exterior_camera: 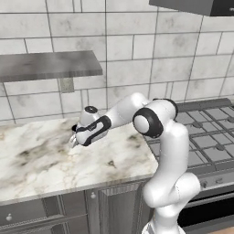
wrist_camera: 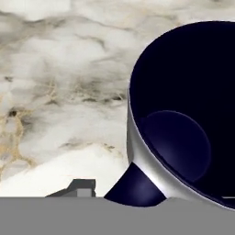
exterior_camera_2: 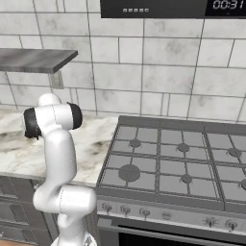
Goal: Clear the mugs and bowl far away from the sink.
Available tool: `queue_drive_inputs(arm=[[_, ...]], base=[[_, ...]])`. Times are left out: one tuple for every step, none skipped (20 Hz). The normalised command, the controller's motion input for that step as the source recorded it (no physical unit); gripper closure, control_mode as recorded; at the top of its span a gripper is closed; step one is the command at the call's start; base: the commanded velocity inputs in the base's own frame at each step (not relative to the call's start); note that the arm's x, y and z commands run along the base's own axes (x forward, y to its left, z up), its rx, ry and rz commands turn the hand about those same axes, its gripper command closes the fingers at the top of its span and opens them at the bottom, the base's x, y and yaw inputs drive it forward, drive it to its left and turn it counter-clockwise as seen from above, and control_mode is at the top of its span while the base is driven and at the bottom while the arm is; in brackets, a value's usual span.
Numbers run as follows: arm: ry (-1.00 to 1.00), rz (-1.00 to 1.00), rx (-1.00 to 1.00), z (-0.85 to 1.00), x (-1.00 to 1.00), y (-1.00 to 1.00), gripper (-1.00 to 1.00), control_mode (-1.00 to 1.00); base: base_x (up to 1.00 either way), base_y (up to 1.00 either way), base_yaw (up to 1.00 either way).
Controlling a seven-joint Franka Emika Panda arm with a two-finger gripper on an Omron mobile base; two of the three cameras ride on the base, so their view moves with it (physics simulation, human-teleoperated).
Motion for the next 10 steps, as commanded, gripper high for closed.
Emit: queue_drive_inputs(arm=[[0.0,0.0,0.0,0.0,0.0,0.0,-1.0,-1.0],[-0.01,0.0,0.0,0.0,0.0,0.0,-1.0,-1.0],[-0.03,0.0,0.0,0.0,0.0,0.0,-1.0,-1.0],[-0.05,0.0,0.0,0.0,0.0,0.0,-1.0,-1.0],[-0.05,0.0,0.0,0.0,0.0,0.0,-1.0,-1.0],[-0.04,0.0,0.0,0.0,0.0,0.0,-1.0,-1.0],[-0.03,0.0,0.0,0.0,0.0,0.0,-1.0,-1.0],[-0.02,0.0,0.0,0.0,0.0,0.0,-1.0,-1.0],[-0.01,-0.02,0.0,0.01,0.0,0.0,-1.0,-1.0],[0.0,-0.02,0.0,0.06,0.0,0.0,-1.0,-1.0]], base=[[0.0,0.0,0.0],[0.0,0.0,0.0],[0.0,0.0,0.0],[0.0,0.0,0.0],[0.0,0.0,0.0],[0.0,0.0,0.0],[0.0,0.0,0.0],[0.0,0.0,0.0],[0.0,0.0,0.0],[0.0,0.0,0.0]])
